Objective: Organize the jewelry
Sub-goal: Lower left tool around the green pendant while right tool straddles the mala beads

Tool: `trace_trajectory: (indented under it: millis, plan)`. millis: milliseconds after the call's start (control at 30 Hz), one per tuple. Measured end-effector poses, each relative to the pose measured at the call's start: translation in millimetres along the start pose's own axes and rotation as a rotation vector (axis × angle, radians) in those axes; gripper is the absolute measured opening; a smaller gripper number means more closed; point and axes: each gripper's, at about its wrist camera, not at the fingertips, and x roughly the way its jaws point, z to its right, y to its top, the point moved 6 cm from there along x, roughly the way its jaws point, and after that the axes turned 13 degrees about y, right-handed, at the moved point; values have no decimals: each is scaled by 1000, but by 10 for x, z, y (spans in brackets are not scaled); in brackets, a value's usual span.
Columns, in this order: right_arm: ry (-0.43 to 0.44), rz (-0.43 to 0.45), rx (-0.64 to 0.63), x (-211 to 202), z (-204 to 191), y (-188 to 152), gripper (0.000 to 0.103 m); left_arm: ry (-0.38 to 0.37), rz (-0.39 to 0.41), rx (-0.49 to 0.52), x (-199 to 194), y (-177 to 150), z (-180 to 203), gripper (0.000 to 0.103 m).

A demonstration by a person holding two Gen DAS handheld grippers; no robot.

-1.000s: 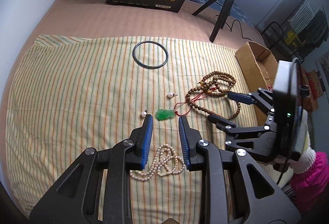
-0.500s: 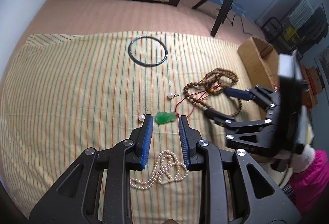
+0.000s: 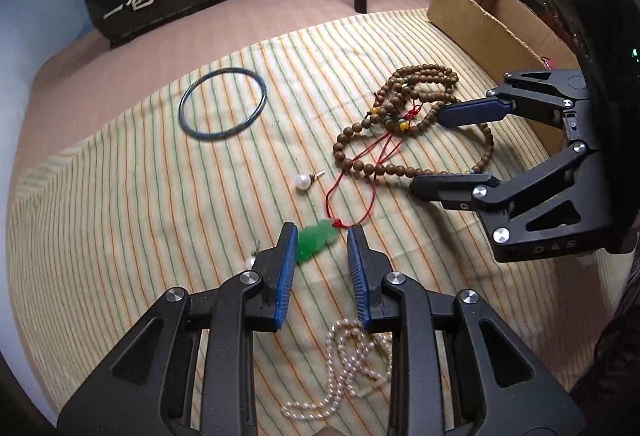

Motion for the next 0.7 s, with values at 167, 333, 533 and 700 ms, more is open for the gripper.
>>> trace_trajectory:
  millis: [167,333,533,700]
  plan:
    - [6,1,4,-4,7,4,65,4,-3,44,47,21,43,25]
    - [7,1,5,-11,16,0,65,29,-14,47,119,16,10,38]
    - [11,0,5,-11,11,-9,65,-11,-15,70,96,-45,82,39]
    - [10,-2,5,-13,12,-11,65,-1,-15,80,113,-32,110,39]
